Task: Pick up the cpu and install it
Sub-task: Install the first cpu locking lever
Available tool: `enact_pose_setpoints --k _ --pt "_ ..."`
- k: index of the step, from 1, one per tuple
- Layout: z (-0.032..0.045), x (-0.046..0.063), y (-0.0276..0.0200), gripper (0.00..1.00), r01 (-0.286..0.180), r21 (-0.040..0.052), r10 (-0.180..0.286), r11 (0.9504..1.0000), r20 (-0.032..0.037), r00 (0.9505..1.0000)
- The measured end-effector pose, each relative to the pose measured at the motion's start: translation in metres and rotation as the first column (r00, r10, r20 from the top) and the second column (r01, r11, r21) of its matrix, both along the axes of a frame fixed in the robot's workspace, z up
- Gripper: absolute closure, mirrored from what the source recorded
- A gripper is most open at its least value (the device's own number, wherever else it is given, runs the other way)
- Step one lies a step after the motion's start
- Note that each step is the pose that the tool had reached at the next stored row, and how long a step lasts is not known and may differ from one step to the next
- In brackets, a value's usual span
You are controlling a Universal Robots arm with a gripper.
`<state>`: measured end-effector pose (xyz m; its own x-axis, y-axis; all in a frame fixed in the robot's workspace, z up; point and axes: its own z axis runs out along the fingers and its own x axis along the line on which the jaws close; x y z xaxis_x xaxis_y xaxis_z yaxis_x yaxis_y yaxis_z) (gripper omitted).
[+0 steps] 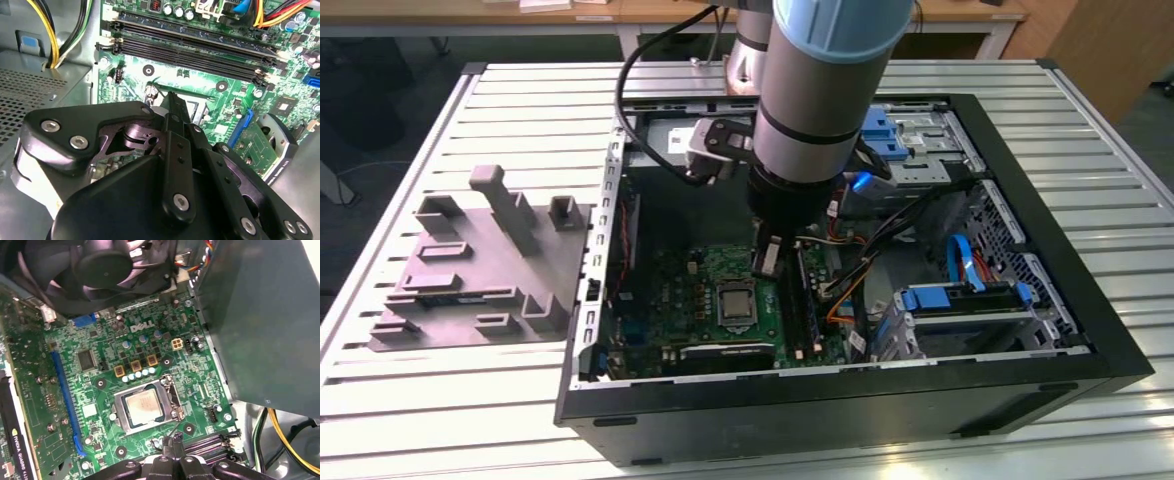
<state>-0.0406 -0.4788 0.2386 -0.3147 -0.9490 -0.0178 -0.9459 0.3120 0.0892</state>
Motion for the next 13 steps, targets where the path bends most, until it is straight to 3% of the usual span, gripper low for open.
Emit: enact_pose_setpoints --k 6,10,13 --pt "-0.0044 0.000 -0.0053 0.89 -0.027 0.0003 0.027 0.9996 -0.0001 0.9996" --pt "-0.0095 0.000 -0.0054 0.89 -0.091 0.0001 0.091 0.9958 -0.0002 0.9958" --pt "-0.0104 0.000 -0.0075 0.89 -0.110 0.0001 0.110 0.9939 -0.0003 0.9939"
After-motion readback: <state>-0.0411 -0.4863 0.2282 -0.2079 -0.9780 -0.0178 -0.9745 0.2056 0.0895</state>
